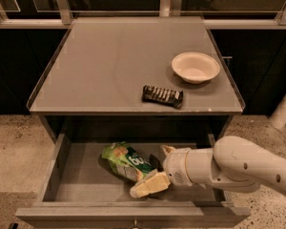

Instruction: Pick green rice chip bag from top drawer and place on counter

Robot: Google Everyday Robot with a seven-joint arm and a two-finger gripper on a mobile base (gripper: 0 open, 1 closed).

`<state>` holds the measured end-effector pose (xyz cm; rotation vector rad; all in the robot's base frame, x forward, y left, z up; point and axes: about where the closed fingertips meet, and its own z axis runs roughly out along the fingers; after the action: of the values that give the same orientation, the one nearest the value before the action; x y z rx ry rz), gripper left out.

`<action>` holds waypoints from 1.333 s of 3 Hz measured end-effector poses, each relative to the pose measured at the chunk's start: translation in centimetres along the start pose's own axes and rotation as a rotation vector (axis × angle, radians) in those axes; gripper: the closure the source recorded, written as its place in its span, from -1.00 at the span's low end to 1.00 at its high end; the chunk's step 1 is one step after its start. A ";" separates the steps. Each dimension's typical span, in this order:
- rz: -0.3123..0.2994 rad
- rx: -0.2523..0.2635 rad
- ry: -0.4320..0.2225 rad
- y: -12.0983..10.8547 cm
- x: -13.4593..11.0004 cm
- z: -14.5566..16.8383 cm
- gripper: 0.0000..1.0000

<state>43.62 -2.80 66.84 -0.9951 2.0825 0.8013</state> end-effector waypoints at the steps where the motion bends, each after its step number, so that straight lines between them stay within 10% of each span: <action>1: -0.039 0.060 0.033 -0.3 0.6 0.7 -1.00; 4: -0.040 0.062 0.034 -0.3 0.6 0.7 0.31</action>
Offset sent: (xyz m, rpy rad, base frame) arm 0.0013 0.0016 -0.0084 -0.0607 -0.0325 -0.0139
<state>43.81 -2.65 65.87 -1.0201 2.0963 0.6996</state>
